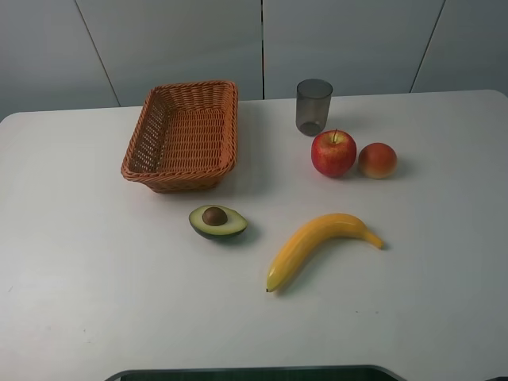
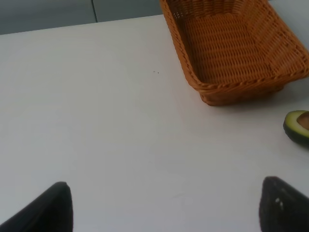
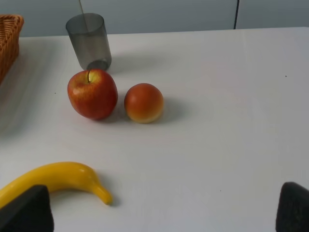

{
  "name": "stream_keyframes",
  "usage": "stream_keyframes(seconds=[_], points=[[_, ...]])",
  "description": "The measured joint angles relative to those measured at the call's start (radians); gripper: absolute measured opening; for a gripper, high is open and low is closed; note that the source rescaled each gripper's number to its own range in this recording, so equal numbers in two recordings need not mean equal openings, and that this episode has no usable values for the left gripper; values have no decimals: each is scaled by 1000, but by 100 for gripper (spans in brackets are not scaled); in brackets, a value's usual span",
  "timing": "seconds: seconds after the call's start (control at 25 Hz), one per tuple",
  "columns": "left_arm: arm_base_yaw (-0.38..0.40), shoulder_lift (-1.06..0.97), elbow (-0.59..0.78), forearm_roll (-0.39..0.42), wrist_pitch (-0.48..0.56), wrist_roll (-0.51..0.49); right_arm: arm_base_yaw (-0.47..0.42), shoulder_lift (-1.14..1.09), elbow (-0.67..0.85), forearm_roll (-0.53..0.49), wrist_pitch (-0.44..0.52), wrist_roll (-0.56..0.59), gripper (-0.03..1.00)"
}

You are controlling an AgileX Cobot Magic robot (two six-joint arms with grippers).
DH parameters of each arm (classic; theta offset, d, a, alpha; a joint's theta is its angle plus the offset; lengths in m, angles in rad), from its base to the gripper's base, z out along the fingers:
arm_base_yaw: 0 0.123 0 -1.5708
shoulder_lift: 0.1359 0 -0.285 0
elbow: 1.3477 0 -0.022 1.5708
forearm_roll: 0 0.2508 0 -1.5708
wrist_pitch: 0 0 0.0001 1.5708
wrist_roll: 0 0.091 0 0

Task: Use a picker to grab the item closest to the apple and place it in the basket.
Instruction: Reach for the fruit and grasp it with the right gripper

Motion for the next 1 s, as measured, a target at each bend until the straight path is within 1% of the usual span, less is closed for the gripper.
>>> stream_keyframes(seconds=[1.0], points=[[0,0,0,0,0,0,0,0,0,0,0,0,100]])
